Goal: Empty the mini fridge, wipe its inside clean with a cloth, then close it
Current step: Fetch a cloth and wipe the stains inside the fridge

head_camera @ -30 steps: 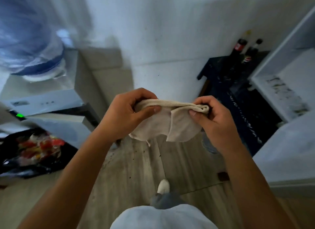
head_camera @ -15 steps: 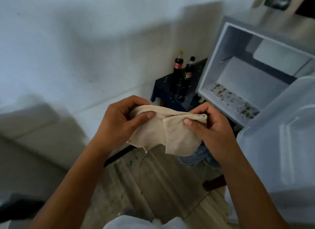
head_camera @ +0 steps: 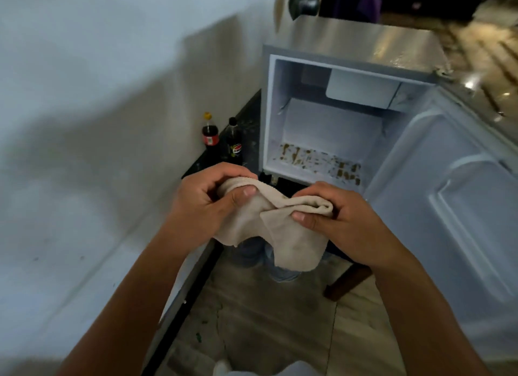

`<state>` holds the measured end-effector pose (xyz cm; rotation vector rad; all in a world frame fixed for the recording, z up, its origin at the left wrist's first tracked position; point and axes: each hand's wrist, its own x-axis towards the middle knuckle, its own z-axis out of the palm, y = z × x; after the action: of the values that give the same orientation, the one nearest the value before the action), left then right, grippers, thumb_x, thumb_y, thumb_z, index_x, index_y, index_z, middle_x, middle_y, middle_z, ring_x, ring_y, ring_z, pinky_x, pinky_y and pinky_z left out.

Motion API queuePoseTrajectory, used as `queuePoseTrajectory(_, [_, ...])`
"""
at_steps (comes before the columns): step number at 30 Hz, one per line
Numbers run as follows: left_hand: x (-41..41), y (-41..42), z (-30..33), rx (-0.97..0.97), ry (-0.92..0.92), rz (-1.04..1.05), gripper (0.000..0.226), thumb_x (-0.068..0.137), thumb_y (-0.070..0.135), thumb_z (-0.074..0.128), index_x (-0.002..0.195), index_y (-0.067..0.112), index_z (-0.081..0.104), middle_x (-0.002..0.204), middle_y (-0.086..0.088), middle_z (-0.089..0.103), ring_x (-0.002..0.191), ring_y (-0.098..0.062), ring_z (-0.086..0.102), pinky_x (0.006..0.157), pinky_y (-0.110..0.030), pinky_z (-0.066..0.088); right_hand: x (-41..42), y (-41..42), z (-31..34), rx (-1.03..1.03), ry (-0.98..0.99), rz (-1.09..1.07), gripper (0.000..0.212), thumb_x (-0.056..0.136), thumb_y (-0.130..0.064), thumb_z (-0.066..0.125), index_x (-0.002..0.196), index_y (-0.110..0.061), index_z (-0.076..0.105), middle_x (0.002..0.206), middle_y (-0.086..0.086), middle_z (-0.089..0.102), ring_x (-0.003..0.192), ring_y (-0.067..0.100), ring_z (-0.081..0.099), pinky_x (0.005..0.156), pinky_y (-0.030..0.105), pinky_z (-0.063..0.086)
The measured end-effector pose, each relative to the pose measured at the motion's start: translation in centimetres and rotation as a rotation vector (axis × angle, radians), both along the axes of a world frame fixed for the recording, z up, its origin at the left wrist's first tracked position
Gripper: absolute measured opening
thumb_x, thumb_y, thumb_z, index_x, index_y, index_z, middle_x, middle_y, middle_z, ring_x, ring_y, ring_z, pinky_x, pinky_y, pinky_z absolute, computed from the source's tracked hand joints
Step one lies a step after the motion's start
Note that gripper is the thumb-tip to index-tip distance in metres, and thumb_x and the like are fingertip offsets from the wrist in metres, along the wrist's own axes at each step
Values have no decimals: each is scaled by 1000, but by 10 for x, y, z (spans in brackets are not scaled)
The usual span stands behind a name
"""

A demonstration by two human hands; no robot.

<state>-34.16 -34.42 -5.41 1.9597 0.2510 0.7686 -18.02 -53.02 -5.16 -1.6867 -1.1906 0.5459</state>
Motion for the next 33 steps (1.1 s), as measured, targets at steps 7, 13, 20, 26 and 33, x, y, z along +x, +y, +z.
queuePoseTrajectory(7, [56,32,3,-17,2,-161,14,90,33,69,103,29,72,99,12,75,91,-10,71,74,-18,54,20,14,8,41,-10,-225,16,84,-27,76,95,-22,66,86,-9,66,77,3,60,66,11,45])
queuePoseTrajectory(13, [112,40,12,-22,51,-361,33,79,53,71,103,31,69,99,14,74,90,-7,71,72,-15,53,58,22,8,172,24,-301,23,78,-32,75,90,-17,62,79,-12,61,73,3,56,64,16,46])
queuePoseTrajectory(20, [163,47,8,155,103,-393,28,77,36,80,103,29,72,95,16,73,86,-6,70,73,-12,50,100,36,2,175,116,-319,31,73,-33,79,100,-22,68,90,-10,71,87,7,68,74,20,53])
queuePoseTrajectory(26, [194,73,1,81,73,-479,25,78,24,83,100,24,70,92,12,71,83,-9,68,75,-16,50,115,55,-14,61,218,-269,32,73,-29,81,97,-12,69,83,-1,70,74,6,63,66,18,49])
queuePoseTrajectory(33, [224,128,-6,5,114,-546,19,79,27,80,94,23,68,89,6,70,76,-9,66,68,-23,55,125,102,-22,60,61,-397,25,95,-31,59,112,-16,68,99,-7,72,91,5,67,79,16,51])
